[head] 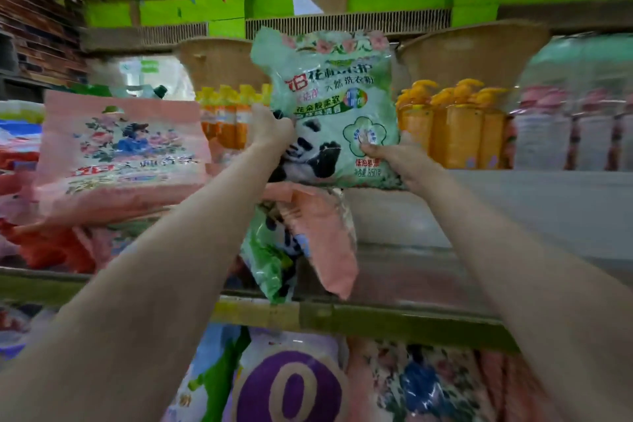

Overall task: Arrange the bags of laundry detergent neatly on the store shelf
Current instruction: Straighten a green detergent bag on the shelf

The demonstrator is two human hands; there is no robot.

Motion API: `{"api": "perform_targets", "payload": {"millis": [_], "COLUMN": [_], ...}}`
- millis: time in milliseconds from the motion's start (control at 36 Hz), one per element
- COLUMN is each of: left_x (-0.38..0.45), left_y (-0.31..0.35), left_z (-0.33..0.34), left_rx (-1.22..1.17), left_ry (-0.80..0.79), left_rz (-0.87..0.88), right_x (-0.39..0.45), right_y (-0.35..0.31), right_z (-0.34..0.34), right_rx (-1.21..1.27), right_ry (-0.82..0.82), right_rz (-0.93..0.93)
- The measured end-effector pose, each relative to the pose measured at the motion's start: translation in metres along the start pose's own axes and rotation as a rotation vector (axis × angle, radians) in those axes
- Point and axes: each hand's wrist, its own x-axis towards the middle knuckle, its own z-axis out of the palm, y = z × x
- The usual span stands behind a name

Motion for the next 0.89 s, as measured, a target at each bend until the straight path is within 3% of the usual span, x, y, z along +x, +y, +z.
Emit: {"api": "perform_targets", "payload": {"millis": [139,556,889], "left_x": [-0.028,-0.134,-0.194], "left_y": [0.031,0.102,0.128], "left_z": [0.049,0.221,0.328], "left_rx": [-0.074,-0.277,-0.358], "left_ry": [-0.067,-0.296,-0.465], "left_rz": [0.045,-0.066,-0.263], "right_x": [-0.015,-0.095,-0.129], "right_y": [0.007,0.009,0.038], "right_z": [-0.076,-0.275,-0.373], "right_rx": [-0.05,-0.164,-0.22], "right_ry": [0.053,0.202,0.327], "right_rz": [0.015,0.111,0.252]}}
